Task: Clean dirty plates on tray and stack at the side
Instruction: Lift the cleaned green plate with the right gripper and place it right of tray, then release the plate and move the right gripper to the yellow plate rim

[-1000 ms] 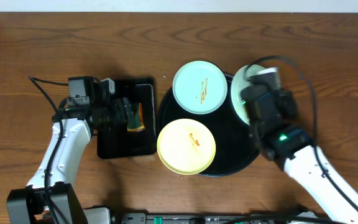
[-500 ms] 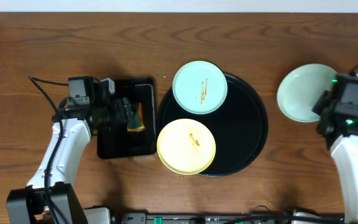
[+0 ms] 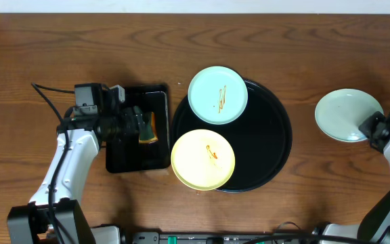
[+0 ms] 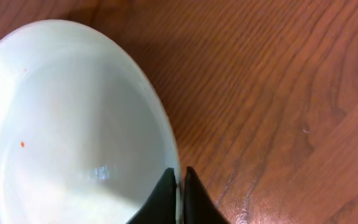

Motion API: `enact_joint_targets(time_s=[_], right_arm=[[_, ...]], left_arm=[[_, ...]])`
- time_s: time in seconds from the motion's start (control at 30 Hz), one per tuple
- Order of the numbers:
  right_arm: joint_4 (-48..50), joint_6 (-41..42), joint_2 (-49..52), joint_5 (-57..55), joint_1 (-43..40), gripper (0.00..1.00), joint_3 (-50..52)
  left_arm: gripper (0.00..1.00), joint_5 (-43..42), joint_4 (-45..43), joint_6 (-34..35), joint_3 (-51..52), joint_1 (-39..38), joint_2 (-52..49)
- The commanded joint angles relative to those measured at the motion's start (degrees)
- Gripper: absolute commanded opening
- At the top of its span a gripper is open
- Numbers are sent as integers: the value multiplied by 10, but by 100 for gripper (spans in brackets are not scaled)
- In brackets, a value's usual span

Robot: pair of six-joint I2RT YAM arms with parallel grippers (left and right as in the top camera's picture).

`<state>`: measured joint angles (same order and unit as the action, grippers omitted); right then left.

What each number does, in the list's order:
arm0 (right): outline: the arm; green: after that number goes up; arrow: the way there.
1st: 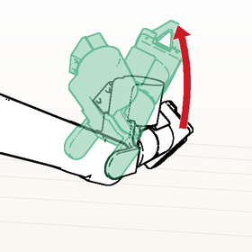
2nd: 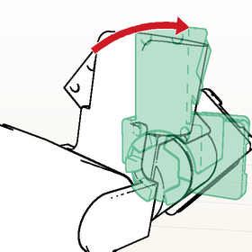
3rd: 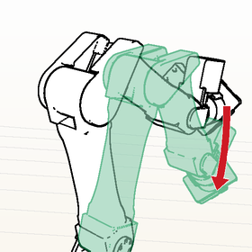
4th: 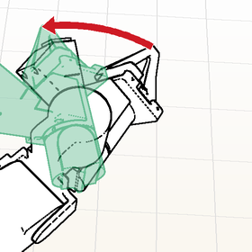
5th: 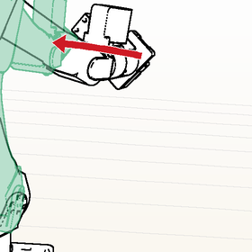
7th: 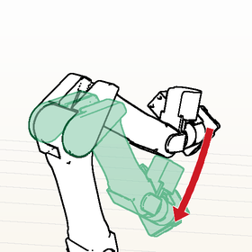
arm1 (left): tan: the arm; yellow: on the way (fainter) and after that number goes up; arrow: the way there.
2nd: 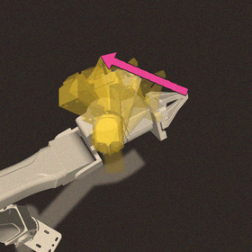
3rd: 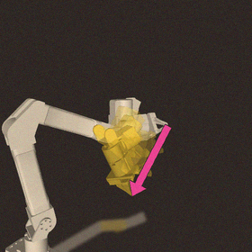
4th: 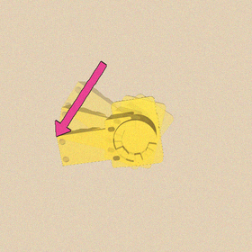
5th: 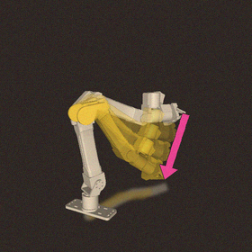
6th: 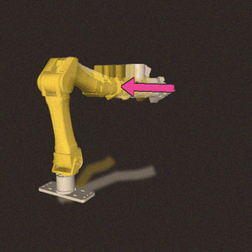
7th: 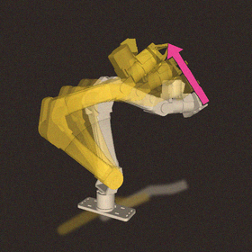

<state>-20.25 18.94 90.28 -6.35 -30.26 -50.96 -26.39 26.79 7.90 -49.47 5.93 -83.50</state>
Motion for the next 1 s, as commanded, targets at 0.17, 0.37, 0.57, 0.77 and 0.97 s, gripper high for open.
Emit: enact_joint_targets(time_s=[0.17,0.37,0.57,0.77,0.97], right_arm=[[14,-12,-12,122,-2,46,-23],[-40,-56,-16,299,48,48,-76],[-136,-145,-16,319,169,59,-140],[-160,-154,-11,319,285,63,-127],[-215,-150,-10,322,387,66,-91]], left_arm=[[75,5,2,3,1,0,0],[75,5,1,3,1,0,0],[75,5,1,3,1,0,0],[76,33,2,3,2,-2,0],[76,56,11,3,3,-9,0]])
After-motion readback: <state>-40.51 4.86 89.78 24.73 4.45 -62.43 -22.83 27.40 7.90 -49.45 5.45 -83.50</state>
